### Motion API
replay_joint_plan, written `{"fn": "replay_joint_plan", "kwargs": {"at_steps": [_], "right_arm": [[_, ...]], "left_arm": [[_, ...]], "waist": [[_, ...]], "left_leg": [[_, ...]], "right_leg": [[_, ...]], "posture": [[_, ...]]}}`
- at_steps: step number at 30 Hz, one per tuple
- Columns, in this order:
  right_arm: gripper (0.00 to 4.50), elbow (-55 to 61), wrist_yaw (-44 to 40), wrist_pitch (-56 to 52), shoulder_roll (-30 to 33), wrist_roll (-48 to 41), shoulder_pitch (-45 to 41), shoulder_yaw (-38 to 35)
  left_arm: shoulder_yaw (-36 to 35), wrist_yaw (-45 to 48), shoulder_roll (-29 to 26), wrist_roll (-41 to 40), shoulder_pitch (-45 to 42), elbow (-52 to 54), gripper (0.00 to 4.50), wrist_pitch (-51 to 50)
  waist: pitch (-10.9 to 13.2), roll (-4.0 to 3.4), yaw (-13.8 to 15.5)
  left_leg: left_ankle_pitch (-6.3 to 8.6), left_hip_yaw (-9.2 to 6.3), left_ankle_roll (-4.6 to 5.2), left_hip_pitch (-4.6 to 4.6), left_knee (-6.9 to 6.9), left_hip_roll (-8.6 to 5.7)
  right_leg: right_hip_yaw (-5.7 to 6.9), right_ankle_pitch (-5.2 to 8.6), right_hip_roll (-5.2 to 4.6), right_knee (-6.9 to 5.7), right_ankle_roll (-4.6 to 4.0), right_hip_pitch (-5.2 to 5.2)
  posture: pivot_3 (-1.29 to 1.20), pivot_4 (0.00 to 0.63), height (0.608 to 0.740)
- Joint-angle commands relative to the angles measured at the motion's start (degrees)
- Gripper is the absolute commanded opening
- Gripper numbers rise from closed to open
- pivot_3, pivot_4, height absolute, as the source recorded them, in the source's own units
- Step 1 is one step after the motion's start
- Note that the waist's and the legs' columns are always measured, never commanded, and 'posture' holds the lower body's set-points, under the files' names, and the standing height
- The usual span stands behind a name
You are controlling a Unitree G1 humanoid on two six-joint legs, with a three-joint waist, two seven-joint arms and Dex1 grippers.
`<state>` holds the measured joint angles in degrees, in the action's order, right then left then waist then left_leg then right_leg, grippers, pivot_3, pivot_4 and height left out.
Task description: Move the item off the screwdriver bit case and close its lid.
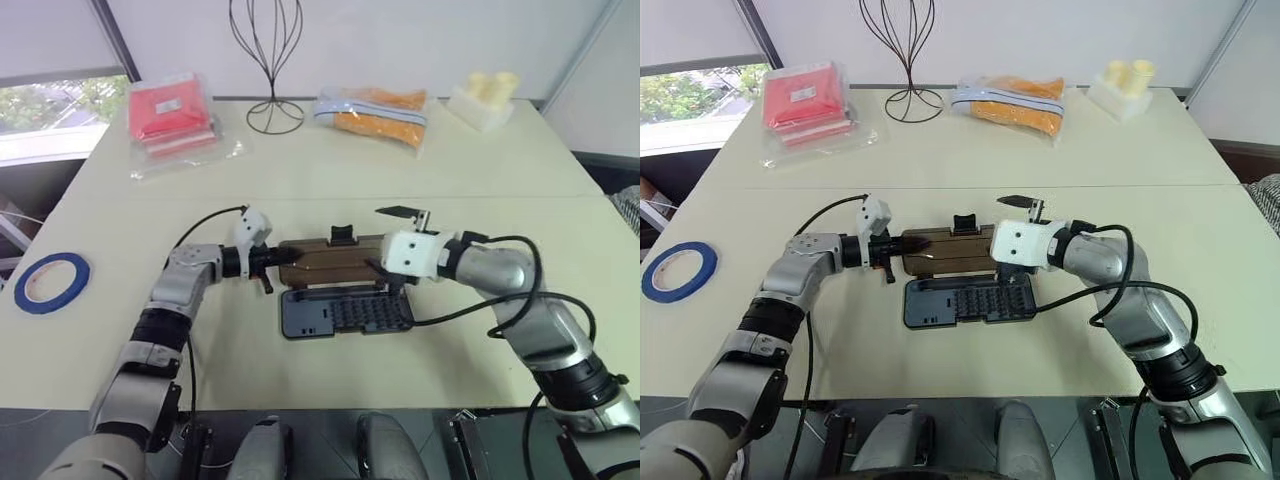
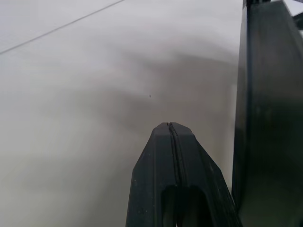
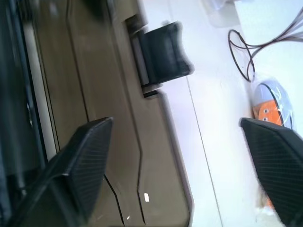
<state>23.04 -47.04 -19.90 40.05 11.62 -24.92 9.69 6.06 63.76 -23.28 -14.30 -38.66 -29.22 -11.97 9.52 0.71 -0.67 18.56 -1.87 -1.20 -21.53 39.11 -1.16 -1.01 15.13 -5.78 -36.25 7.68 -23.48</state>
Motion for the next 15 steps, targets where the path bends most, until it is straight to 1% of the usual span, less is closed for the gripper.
{"fn": "replay_joint_plan", "kwargs": {"at_steps": [1, 5, 7, 10, 15], "right_arm": [[4.45, 5.86, -4.26, -7.06, 2.81, -6.03, -0.16, -5.87], [4.45, 11.09, -9.52, -14.18, 7.67, -13.12, 2.23, -11.35], [4.45, 12.76, -11.22, -16.43, 10.44, -15.83, 4.54, -14.68], [4.45, 12.87, -10.90, -17.57, 12.63, -17.34, 6.53, -16.95], [4.45, 12.38, -9.35, -18.00, 14.40, -18.61, 8.36, -18.58]], "left_arm": [[-0.14, 2.06, -0.19, -0.21, -1.43, 0.69, 0.00, 0.84], [0.21, 5.59, -1.32, -0.92, -1.39, 2.28, 0.00, -0.63], [0.49, 8.91, -2.92, -1.60, -1.03, 3.96, 0.00, -2.36], [1.05, 12.59, -4.90, -2.31, 0.05, 6.79, 0.00, -4.12], [0.96, 14.42, -5.71, -3.75, 0.79, 11.07, 0.00, -7.11]], "waist": [[0.00, 0.00, 0.01], [0.01, 0.01, 0.07], [0.02, 0.02, 0.03], [0.02, 0.02, -0.14], [0.03, 0.02, -0.02]], "left_leg": [[0.02, -0.01, 0.04, 0.00, 0.00, 0.00], [0.04, -0.02, 0.07, 0.00, -0.01, 0.00], [0.05, -0.03, 0.09, -0.01, -0.01, 0.00], [0.06, -0.02, 0.11, 0.00, 0.00, 0.00], [0.06, -0.02, 0.12, 0.02, 0.00, 0.02]], "right_leg": [[0.00, 0.00, 0.00, 0.00, 0.00, 0.01], [0.00, 0.00, 0.00, 0.01, 0.00, 0.00], [0.01, 0.00, 0.00, 0.01, 0.00, 0.01], [0.00, 0.00, 0.00, 0.01, 0.00, 0.01], [-0.02, 0.00, 0.00, 0.01, 0.00, 0.02]], "posture": [[0.00, 0.150, 0.740], [0.00, 0.150, 0.740], [0.00, 0.150, 0.740], [0.00, 0.150, 0.740], [0.00, 0.150, 0.740]]}}
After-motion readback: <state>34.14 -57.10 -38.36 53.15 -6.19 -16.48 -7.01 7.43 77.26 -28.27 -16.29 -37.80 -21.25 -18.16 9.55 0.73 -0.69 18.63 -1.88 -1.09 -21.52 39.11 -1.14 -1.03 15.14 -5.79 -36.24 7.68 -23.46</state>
